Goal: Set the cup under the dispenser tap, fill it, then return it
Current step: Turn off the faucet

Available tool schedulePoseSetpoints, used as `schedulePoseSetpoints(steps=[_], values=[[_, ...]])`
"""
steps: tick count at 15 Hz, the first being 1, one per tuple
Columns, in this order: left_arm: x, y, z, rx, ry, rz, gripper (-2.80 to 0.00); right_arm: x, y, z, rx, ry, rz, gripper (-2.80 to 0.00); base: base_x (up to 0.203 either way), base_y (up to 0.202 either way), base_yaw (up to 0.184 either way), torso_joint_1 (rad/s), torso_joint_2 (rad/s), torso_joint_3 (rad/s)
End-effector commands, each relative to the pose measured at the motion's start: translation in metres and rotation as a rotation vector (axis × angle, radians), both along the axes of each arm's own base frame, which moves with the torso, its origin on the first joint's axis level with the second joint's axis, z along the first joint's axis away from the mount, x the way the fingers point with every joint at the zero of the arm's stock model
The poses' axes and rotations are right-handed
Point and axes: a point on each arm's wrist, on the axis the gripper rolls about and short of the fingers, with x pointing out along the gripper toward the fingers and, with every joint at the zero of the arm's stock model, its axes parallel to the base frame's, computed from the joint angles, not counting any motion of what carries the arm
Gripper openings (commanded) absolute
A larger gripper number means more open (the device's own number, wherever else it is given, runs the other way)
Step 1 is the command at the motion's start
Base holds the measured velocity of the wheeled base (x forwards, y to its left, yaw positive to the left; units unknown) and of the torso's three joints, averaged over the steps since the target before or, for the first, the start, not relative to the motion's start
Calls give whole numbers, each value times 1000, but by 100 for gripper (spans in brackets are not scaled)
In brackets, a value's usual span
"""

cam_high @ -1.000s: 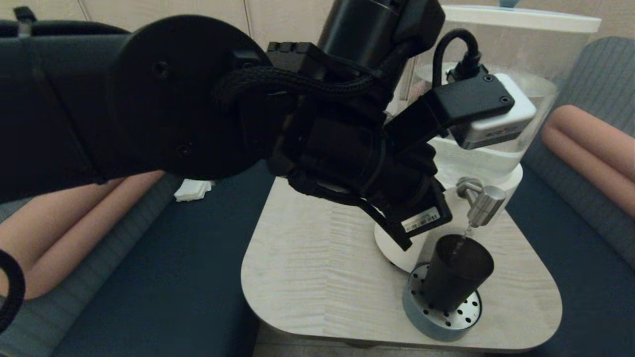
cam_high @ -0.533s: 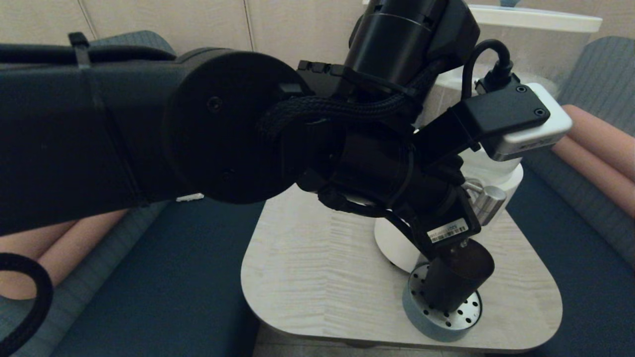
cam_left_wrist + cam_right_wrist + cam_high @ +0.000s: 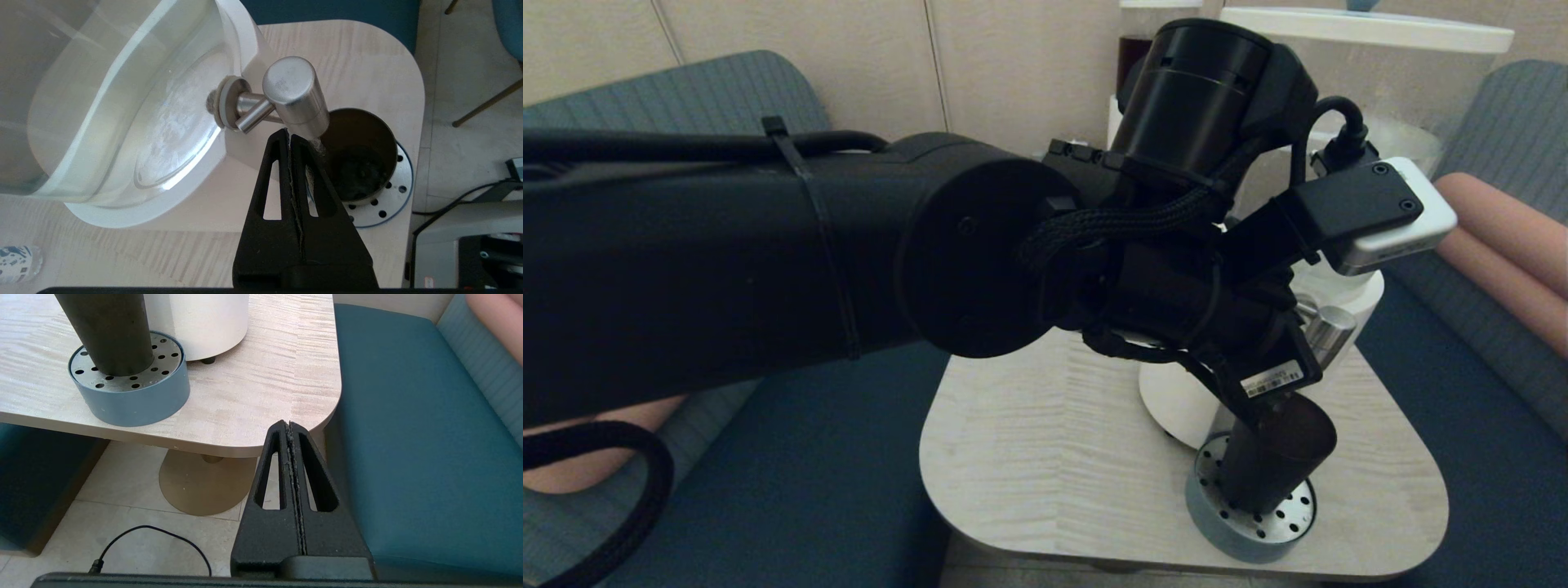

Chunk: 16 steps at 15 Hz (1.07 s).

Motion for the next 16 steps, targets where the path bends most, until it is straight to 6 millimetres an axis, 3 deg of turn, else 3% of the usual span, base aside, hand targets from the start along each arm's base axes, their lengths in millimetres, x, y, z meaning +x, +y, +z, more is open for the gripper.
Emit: schedulePoseSetpoints(steps=[1, 16], values=[[2, 0, -1, -3, -6, 2, -280, 0, 0, 0, -1, 1, 0, -280, 0, 0, 0, 0, 0, 0], [16, -3, -3, -63, -49, 30, -280, 0, 0, 0, -1, 1, 0, -280, 0, 0, 0, 0, 0, 0]])
